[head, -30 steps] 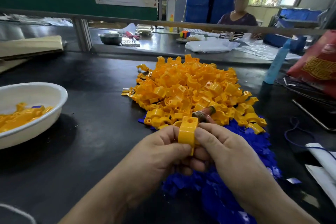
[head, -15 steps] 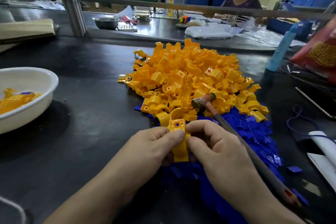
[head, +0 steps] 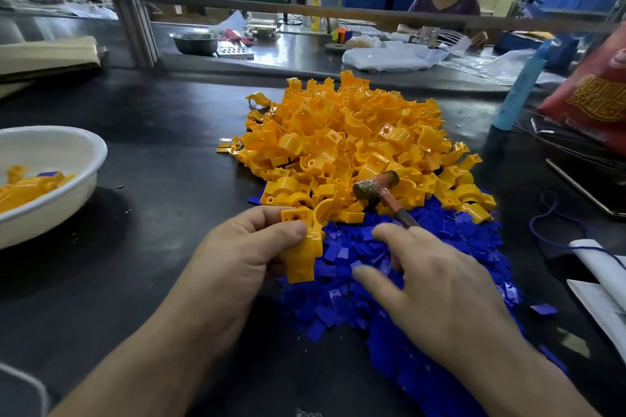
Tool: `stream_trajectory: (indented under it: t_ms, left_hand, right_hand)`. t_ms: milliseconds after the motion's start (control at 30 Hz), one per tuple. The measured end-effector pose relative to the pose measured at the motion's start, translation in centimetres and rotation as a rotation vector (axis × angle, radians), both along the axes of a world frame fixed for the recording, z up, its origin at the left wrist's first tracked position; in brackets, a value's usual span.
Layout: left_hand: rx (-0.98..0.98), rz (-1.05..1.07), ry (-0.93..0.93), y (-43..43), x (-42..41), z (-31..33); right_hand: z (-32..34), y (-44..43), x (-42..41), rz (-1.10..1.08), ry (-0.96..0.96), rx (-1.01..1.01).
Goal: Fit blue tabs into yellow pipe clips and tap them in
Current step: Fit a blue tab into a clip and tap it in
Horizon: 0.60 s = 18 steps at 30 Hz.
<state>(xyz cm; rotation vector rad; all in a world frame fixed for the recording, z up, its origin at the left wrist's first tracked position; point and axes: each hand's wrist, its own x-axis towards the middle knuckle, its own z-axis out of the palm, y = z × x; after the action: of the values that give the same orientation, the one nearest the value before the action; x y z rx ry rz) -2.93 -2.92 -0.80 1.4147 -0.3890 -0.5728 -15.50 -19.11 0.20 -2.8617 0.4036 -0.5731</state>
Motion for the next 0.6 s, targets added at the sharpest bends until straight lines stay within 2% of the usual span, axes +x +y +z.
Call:
stream_trajectory:
  t_ms: [67, 167, 400, 600]
  left_hand:
    - [0.006, 0.016, 0.041, 0.0, 0.1, 0.0]
    - [0.047, 0.021, 0.079, -0.2, 0.0, -0.2]
    - [0.11, -0.031, 0.112, -0.4, -0.5, -0.4]
    - [0.139, -0.028, 0.111, -0.5, -0.7, -0.3]
  right_hand:
    - [-0.5, 0.2, -0.2, -0.039, 0.179, -0.076]
    - [-0.9, 1.0, 0.4, -0.002, 0.259, -0.113]
    - [-1.8, 0.4, 1.5, 0.046, 0.185, -0.097]
    - [-1.2, -0.2, 1.4, 0.044, 0.048, 0.025]
